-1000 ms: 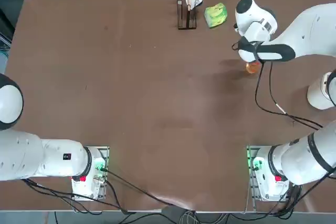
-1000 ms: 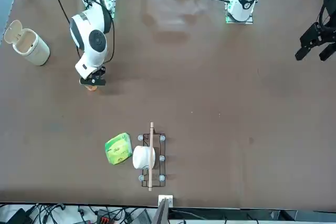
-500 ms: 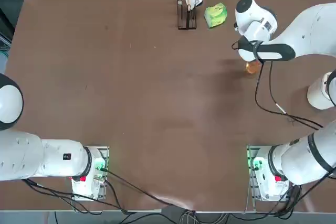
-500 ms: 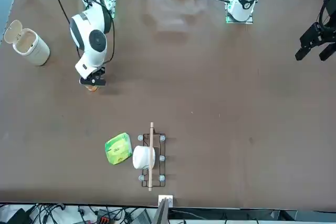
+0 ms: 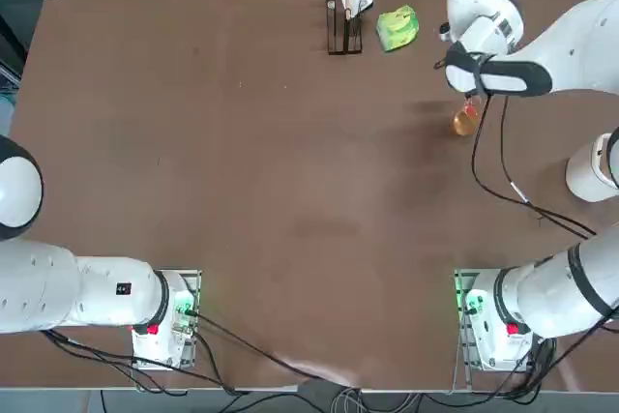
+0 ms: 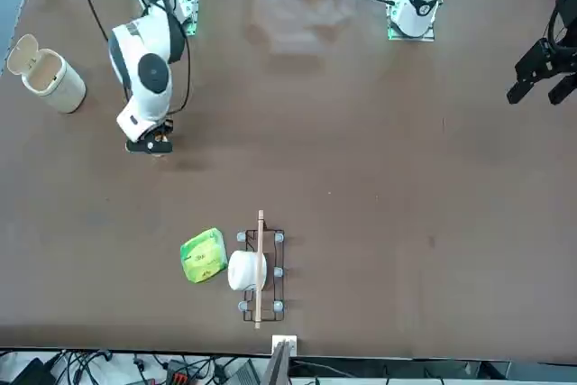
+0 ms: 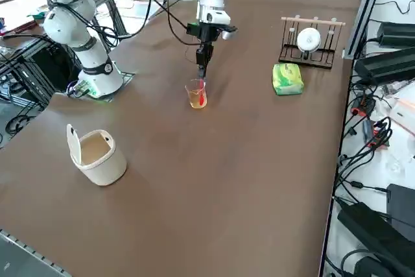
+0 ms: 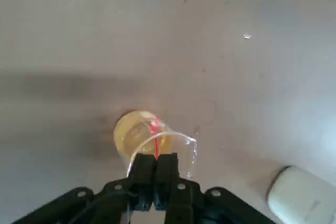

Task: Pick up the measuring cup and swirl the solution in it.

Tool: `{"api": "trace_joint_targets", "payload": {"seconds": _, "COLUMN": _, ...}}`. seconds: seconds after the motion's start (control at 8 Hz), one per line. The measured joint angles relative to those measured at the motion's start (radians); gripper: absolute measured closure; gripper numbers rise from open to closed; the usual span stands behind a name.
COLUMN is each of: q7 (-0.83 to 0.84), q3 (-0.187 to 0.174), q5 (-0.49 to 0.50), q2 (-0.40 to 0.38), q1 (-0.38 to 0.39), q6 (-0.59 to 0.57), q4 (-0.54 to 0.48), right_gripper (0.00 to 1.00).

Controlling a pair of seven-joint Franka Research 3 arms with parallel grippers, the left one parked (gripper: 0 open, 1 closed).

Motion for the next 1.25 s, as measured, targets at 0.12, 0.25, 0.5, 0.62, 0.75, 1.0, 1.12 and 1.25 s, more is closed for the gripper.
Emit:
{"api": "trace_joint_targets", "payload": {"seconds": 0.12, "q7": -0.107, "q3": -0.002, "q5": 0.103, "q2": -0.004, "q1": -0.037, "q6": 0.000, "q4": 0.012, "right_gripper": 0.98}}
{"api": "trace_joint_targets", "payload": {"seconds": 0.25, "q7": -0.186, "q3": -0.004, "q5": 0.191, "q2": -0.006, "q1": -0.066, "q6": 0.000, "q4": 0.021, "right_gripper": 0.98}}
{"api": "trace_joint_targets", "payload": {"seconds": 0.5, "q7": -0.275, "q3": -0.005, "q5": 0.290, "q2": -0.005, "q1": -0.104, "q6": -0.001, "q4": 0.024, "right_gripper": 0.98}}
{"api": "trace_joint_targets", "payload": {"seconds": 0.62, "q7": -0.299, "q3": -0.005, "q5": 0.305, "q2": -0.003, "q1": -0.112, "q6": -0.006, "q4": 0.024, "right_gripper": 0.98}}
{"api": "trace_joint_targets", "payload": {"seconds": 0.75, "q7": -0.323, "q3": -0.005, "q5": 0.308, "q2": -0.001, "q1": -0.117, "q6": -0.020, "q4": 0.023, "right_gripper": 0.98}}
{"api": "trace_joint_targets", "payload": {"seconds": 1.0, "q7": -0.402, "q3": -0.005, "q5": 0.308, "q2": 0.007, "q1": -0.146, "q6": -0.045, "q4": 0.023, "right_gripper": 0.98}}
{"api": "trace_joint_targets", "payload": {"seconds": 1.12, "q7": -0.452, "q3": -0.008, "q5": 0.307, "q2": 0.010, "q1": -0.162, "q6": -0.046, "q4": 0.024, "right_gripper": 0.98}}
{"api": "trace_joint_targets", "payload": {"seconds": 1.25, "q7": -0.488, "q3": -0.010, "q5": 0.307, "q2": 0.013, "q1": -0.173, "q6": -0.046, "q4": 0.030, "right_gripper": 0.98}}
